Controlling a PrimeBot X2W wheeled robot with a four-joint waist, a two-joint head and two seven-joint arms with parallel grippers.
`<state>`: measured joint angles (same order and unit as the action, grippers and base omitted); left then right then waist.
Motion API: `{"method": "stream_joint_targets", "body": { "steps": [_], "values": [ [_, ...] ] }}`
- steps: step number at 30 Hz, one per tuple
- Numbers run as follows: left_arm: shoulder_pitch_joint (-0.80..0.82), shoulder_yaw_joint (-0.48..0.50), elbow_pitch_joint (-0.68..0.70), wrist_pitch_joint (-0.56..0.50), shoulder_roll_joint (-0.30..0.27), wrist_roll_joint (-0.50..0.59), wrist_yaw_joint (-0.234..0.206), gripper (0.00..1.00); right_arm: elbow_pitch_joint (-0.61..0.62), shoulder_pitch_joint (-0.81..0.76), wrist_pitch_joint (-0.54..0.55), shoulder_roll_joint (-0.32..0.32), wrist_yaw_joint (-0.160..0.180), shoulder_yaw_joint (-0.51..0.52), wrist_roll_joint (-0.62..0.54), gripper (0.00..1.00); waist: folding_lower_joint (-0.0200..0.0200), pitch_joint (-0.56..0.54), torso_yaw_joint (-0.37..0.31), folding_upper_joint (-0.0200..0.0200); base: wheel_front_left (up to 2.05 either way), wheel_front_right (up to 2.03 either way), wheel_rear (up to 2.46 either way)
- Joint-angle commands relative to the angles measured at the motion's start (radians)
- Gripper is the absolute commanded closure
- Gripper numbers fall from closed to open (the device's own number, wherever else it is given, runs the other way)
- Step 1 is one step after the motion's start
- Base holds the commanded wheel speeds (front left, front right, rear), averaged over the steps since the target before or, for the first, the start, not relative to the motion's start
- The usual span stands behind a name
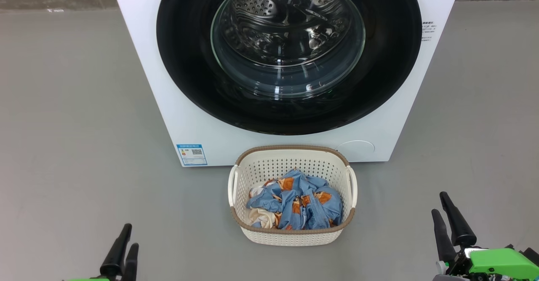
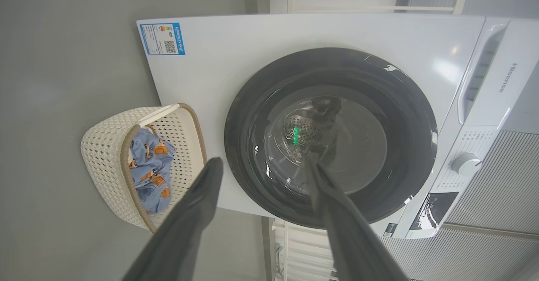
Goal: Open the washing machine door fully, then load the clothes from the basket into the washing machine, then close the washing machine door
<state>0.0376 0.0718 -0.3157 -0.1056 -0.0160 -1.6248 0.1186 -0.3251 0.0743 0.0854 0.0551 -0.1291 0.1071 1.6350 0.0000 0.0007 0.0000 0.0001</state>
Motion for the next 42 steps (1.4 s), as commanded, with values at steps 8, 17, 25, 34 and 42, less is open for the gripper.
{"method": "stream_joint_targets", "body": {
  "steps": [8,17,25,34,42],
  "values": [
    [0.035,-0.004,0.042,0.026,-0.014,0.005,0.001,0.0,0.042,0.031,-0.026,0.005,0.0,-0.016,-0.004,0.0,0.0002,0.001,0.0,-0.0001,0.0,0.0,0.0],
    [0.045,-0.018,0.069,0.053,-0.021,0.029,0.002,0.0,0.059,0.044,-0.051,0.006,0.0,-0.04,-0.022,0.0,0.0,0.004,-0.001,-0.0001,0.0,0.0,0.0],
    [0.054,-0.036,0.094,0.082,-0.033,0.088,0.003,0.0,0.084,0.056,-0.078,0.014,0.0,-0.071,-0.068,0.0,0.0,0.003,-0.001,-0.0001,0.0,0.0,0.0],
    [0.063,-0.051,0.126,0.109,-0.042,0.179,0.004,0.0,0.118,0.068,-0.103,0.016,0.0,-0.09,-0.138,0.0,0.0,0.004,-0.001,-0.0001,0.0,0.0,0.0],
    [0.069,-0.068,0.139,0.132,-0.055,0.287,0.004,0.0,0.144,0.078,-0.125,0.022,-0.001,-0.101,-0.257,0.0,0.0,0.006,-0.002,-0.0001,0.0,0.0,0.0]
  ]
}}
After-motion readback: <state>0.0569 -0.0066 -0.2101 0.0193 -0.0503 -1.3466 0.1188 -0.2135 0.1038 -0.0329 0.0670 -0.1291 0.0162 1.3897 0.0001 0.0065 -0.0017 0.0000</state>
